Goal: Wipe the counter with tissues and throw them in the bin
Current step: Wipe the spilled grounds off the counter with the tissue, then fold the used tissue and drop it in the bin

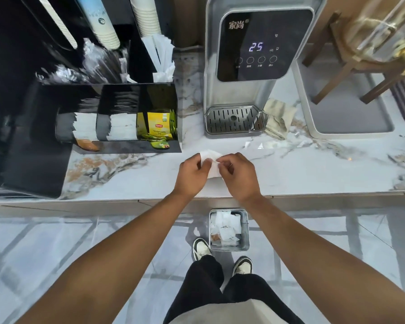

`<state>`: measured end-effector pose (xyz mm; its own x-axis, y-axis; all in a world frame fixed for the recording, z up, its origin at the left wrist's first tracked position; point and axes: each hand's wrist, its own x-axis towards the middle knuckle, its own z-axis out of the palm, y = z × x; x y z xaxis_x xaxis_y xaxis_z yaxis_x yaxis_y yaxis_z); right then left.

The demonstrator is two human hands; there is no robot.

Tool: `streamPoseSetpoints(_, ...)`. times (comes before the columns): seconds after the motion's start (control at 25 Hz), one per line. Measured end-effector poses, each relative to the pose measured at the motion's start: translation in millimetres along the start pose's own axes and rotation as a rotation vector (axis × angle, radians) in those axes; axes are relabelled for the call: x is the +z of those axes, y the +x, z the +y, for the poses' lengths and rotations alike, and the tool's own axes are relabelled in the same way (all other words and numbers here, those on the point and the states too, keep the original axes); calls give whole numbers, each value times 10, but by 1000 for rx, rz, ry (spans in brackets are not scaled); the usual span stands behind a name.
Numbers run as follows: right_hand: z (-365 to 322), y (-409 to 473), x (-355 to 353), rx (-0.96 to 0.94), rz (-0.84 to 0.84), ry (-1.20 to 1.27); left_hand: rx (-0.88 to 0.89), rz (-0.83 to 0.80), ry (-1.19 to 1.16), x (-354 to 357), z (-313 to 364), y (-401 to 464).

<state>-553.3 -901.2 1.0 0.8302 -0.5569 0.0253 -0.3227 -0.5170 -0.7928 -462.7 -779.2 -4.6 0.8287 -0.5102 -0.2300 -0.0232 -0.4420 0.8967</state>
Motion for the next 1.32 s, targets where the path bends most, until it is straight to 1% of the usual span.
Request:
streamPoseSetpoints(0.2, 126, -92, -170, 169, 56, 260, -70, -43, -170, -9, 268, -109)
streamPoseSetpoints(0.36, 247, -172, -329, 300, 59, 350, -324, -58, -579, 5, 490, -218)
streamPoseSetpoints(0.48, 253, -184, -467, 512, -32, 475, -379, -69, -693, 64, 584, -312)
streamPoseSetpoints(0.6, 197, -248, -632, 778, -178, 759, -414, -65, -758, 170, 664, -400)
streamPoseSetpoints(0.68, 214, -311, -731, 832, -212, 892, -430, -87, -800, 223, 679, -457)
streamPoseSetpoints(0.72, 241, -341, -769, 831, -193, 923, -425, -100, -803, 234, 666, -490)
streamPoseSetpoints(0.8, 300, -386, -860, 812, -114, 947, -388, -104, -735, 256, 636, -540)
streamPoseSetpoints(0.88, 388, -433, -958, 811, -53, 927, -374, -64, -597, 276, 595, -605)
streamPoseSetpoints(1.0, 536, -541, -1050, 773, -71, 868, -320, 46, -256, 281, 410, -767)
streamPoseSetpoints(1.04, 586, -581, -1065, 764, -82, 847, -321, 73, -184, 272, 340, -838)
streamPoseSetpoints(1.12, 717, -672, -1060, 757, -98, 793, -363, 100, -126, 280, 152, -990)
streamPoseSetpoints(1.32, 1144, -941, -872, 774, -238, 686, -478, 87, -91, 479, -390, -1236)
